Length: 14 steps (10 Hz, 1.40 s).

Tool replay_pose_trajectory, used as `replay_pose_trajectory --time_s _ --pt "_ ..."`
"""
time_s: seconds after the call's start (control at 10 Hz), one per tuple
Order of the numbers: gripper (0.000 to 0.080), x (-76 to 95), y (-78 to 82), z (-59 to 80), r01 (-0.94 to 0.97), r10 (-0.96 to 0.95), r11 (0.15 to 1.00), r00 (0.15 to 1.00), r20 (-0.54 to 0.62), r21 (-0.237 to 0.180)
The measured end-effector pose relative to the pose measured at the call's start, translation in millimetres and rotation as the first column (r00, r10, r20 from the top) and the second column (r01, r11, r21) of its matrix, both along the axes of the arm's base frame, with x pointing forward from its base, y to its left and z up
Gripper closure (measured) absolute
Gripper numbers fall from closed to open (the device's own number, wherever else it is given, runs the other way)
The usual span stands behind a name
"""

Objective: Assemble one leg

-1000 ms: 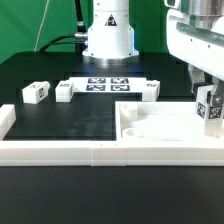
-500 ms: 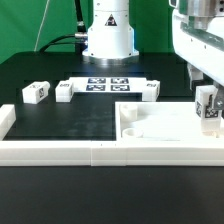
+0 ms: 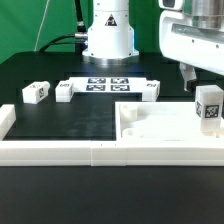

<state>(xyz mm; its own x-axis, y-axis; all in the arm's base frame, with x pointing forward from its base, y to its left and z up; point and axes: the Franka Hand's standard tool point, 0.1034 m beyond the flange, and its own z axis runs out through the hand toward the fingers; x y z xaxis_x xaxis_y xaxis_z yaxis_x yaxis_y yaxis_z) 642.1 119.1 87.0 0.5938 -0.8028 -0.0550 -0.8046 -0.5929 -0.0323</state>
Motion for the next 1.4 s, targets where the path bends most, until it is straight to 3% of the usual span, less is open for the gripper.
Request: replay_pose_trajectory --time_s 0.4,0.6,0.9,1.1,1.3,1.4 --pt "0.0151 0.6 -0.4 0.0 -0.354 0.354 0.935 0.935 0.023 -0.004" --pt "0.0151 0.6 1.3 0.2 -0.539 0.539 0.842 0.841 0.036 -0.009" --pt "0.0151 0.9 2.4 0.3 -0.696 0.696 0.718 0.717 0.048 -0.017" --pt "0.0151 0.9 2.2 0.3 -0.723 0.723 0.691 0.689 0.050 -0.019" --pt "0.0405 0.8 2.2 0.2 -0.722 0.722 0.692 0.690 0.050 -0.018" --pt "0.0405 0.9 1.6 0.2 -0.722 0.721 0.692 0.691 0.049 -0.019"
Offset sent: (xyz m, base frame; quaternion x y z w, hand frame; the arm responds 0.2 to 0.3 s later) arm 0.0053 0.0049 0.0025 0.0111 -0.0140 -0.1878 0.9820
